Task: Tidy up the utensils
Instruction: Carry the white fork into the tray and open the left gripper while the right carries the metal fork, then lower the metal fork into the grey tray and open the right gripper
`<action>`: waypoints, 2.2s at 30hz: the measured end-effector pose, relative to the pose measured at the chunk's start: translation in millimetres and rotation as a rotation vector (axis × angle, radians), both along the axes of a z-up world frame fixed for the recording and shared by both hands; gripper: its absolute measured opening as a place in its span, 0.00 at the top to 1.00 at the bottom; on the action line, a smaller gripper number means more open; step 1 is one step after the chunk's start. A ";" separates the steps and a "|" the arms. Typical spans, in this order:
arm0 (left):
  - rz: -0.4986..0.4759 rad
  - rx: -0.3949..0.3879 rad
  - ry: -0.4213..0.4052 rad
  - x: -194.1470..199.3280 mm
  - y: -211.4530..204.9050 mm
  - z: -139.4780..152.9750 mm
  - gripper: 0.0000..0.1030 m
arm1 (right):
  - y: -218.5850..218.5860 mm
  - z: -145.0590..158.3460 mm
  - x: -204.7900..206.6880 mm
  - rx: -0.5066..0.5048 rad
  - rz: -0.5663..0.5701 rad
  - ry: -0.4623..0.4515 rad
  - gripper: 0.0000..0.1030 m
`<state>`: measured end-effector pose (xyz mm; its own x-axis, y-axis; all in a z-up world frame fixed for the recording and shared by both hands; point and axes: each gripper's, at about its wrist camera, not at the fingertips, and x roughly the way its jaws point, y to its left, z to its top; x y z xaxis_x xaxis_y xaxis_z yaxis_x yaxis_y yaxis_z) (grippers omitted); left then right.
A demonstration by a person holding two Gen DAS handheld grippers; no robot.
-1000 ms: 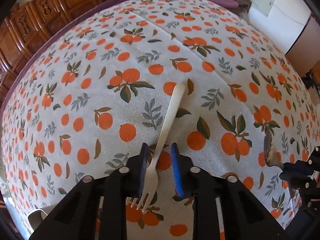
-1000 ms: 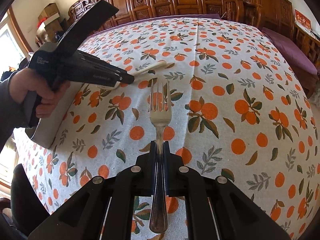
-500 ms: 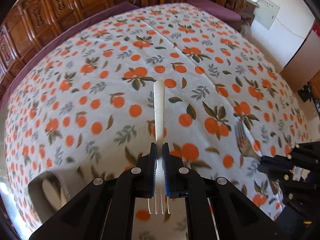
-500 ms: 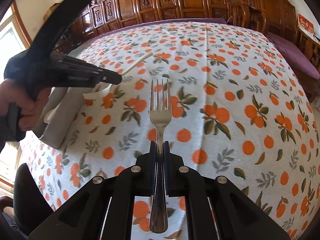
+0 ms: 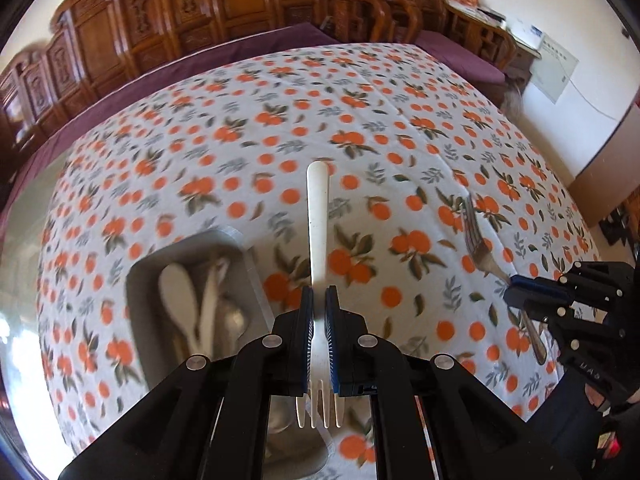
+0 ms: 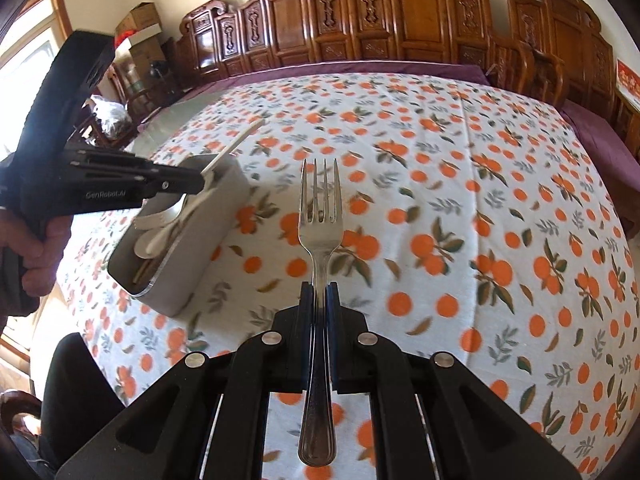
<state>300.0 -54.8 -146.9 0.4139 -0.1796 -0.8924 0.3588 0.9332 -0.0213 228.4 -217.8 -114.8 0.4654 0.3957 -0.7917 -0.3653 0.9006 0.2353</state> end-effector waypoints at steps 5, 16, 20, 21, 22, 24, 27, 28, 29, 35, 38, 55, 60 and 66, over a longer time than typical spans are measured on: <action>0.050 -0.013 0.006 -8.0 32.5 -3.2 0.95 | 22.2 6.4 -1.3 0.000 0.028 -0.007 0.92; 0.147 -0.043 0.062 -10.8 76.4 -35.6 0.94 | 61.0 16.6 0.1 -0.005 0.073 -0.011 0.92; 0.177 -0.043 0.061 -14.5 87.5 -38.5 0.94 | 71.2 19.7 0.7 -0.004 0.083 -0.012 0.92; 0.182 -0.047 0.057 -17.0 90.3 -36.6 0.94 | 74.5 20.9 0.7 -0.003 0.086 -0.013 0.92; 0.185 -0.050 0.051 -19.4 93.0 -34.2 0.92 | 76.8 21.8 0.9 -0.001 0.089 -0.013 0.92; 0.191 -0.053 0.032 -25.6 99.1 -27.1 0.87 | 83.3 24.0 1.0 0.003 0.097 -0.014 0.92; 0.199 -0.056 0.001 -35.6 107.1 -14.9 0.86 | 95.7 26.9 2.0 0.009 0.111 -0.014 0.92; 0.202 -0.058 -0.010 -40.0 110.2 -10.3 0.85 | 100.9 27.8 2.9 0.012 0.115 -0.013 0.92; 0.207 -0.061 -0.021 -44.3 113.6 -5.6 0.85 | 106.4 28.5 4.1 0.015 0.119 -0.011 0.92; 0.230 -0.085 -0.064 -63.5 132.9 12.9 0.84 | 138.1 28.8 15.8 0.033 0.137 0.005 0.92; 0.245 -0.084 -0.080 -69.5 142.2 18.3 0.83 | 154.2 25.9 27.3 0.036 0.139 0.024 0.92; 0.291 -0.111 -0.129 -92.2 172.6 31.1 0.80 | 199.7 -15.9 68.1 0.029 0.112 0.119 0.92; 0.298 -0.116 -0.133 -96.2 173.1 32.7 0.79 | 205.3 -28.8 66.1 0.011 0.121 0.139 0.92; 0.305 -0.109 -0.147 -100.3 174.2 36.9 0.77 | 209.0 -38.0 62.0 -0.017 0.130 0.140 0.91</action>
<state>199.7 119.4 -110.0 0.5855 -0.1189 -0.8019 0.0708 0.9929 -0.0955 290.4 -8.9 -152.8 0.2956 0.4315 -0.8523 -0.4437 0.8521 0.2775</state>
